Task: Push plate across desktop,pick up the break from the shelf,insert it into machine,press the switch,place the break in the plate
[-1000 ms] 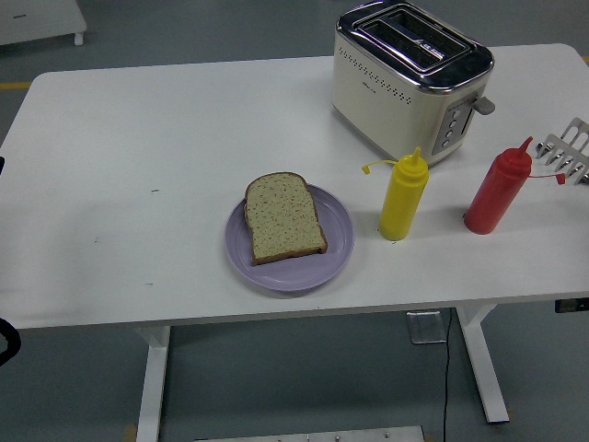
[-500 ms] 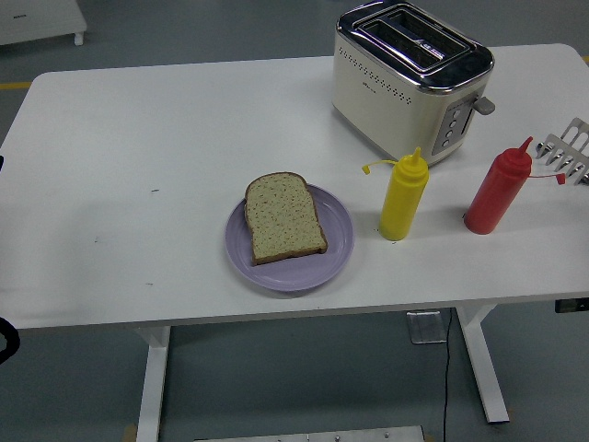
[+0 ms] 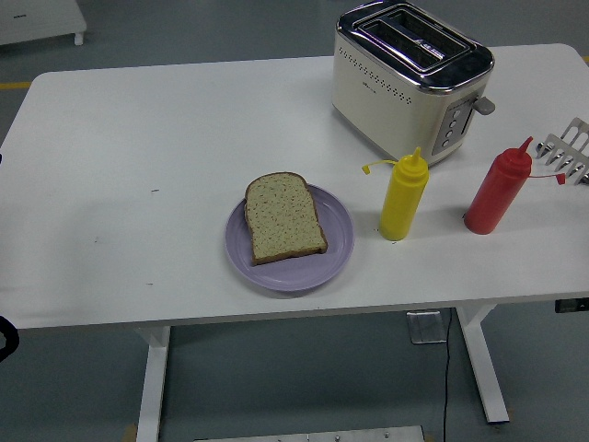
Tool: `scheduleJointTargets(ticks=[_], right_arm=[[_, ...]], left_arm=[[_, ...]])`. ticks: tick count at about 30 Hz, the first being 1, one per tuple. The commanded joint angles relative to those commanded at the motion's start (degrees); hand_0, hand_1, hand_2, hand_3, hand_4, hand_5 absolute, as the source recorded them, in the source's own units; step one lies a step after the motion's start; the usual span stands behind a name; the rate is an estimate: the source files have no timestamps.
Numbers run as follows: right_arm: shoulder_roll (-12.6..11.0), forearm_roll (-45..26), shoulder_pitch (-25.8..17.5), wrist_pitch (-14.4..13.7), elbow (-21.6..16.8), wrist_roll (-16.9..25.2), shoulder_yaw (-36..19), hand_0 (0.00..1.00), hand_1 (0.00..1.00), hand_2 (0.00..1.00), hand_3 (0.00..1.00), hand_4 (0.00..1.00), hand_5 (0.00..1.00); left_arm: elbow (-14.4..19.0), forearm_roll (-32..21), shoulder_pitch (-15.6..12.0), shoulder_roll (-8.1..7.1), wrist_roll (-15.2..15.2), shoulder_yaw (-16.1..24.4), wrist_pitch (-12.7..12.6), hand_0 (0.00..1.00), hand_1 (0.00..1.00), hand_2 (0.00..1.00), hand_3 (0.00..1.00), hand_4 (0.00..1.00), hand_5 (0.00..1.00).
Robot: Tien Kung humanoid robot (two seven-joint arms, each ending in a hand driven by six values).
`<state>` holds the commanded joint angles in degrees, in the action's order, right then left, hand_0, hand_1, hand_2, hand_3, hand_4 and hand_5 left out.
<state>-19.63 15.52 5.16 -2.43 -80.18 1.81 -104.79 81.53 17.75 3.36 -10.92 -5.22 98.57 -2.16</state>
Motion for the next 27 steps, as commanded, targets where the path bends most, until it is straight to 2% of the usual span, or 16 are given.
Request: scheduleJointTargets(ticks=[27], right_arm=[[0.6,-1.4,0.2,0.5,-0.5,0.0,-1.1,0.800,0.759,0.755,0.708,0.469,0.532]], left_arm=[[0.0,-0.1,0.3,0.07,0.0,0.2,0.0,0.823,0.862,0.924,0.794,0.630,0.998]])
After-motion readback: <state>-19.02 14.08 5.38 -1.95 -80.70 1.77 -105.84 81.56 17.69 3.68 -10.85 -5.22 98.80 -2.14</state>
